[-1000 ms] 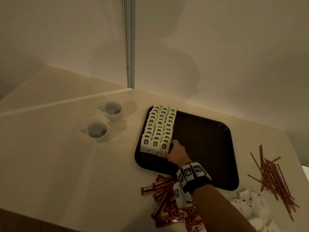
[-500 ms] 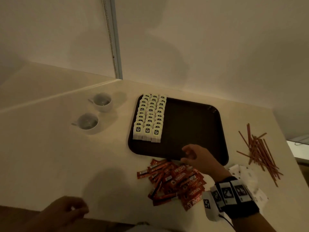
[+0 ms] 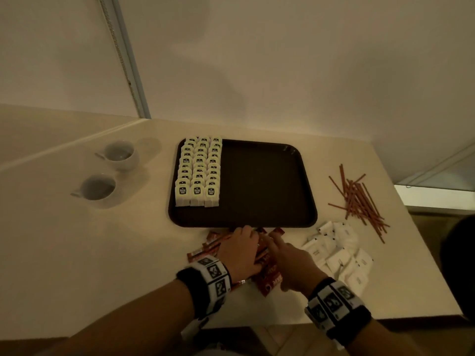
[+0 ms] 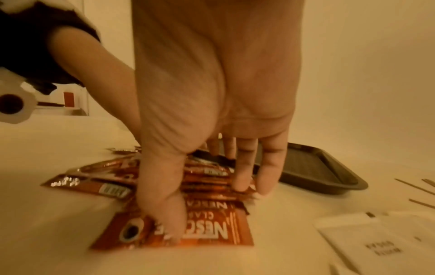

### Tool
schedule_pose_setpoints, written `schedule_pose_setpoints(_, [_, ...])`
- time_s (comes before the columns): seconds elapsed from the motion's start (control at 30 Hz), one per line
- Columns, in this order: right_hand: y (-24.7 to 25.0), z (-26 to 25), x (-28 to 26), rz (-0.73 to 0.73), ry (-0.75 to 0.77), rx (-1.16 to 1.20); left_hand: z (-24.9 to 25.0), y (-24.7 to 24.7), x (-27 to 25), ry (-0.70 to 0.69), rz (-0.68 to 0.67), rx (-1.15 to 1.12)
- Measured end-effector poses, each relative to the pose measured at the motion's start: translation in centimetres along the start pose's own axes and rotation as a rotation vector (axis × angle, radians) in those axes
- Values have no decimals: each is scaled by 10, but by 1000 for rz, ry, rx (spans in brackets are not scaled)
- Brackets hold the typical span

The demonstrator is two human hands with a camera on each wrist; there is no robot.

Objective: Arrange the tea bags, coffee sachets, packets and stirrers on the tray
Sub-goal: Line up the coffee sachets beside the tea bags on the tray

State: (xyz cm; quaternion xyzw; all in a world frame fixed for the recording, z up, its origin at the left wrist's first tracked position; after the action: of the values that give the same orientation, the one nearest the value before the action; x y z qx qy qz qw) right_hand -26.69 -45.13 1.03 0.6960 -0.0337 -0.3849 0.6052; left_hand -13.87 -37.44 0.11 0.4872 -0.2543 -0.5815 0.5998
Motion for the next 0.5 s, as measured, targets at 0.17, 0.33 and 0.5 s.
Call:
schedule_pose_setpoints(0.17, [-10,-1,8,67,24,110,-3,-18,14,91,-58,122])
schedule_pose_setpoints(0.33, [-20,-5,18,133,14,226,-3,-17,17,78,-50,160])
schedule_pose_setpoints(0.5, [-18,-3,21,192,40,241,0,-12,15,61,-30,162])
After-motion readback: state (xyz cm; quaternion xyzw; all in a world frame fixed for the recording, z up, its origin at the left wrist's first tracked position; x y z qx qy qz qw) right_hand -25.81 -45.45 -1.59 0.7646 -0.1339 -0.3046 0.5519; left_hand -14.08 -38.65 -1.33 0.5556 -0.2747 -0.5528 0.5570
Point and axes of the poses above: each hand's wrist, its own x-axis towards the middle knuckle, its own y-axis out of the back of the hand, z = x × y, the point moved 1 cm from there along x, towards the middle knuckle, and after that the axes turned 4 degrees about z, right-handed, at the moved point
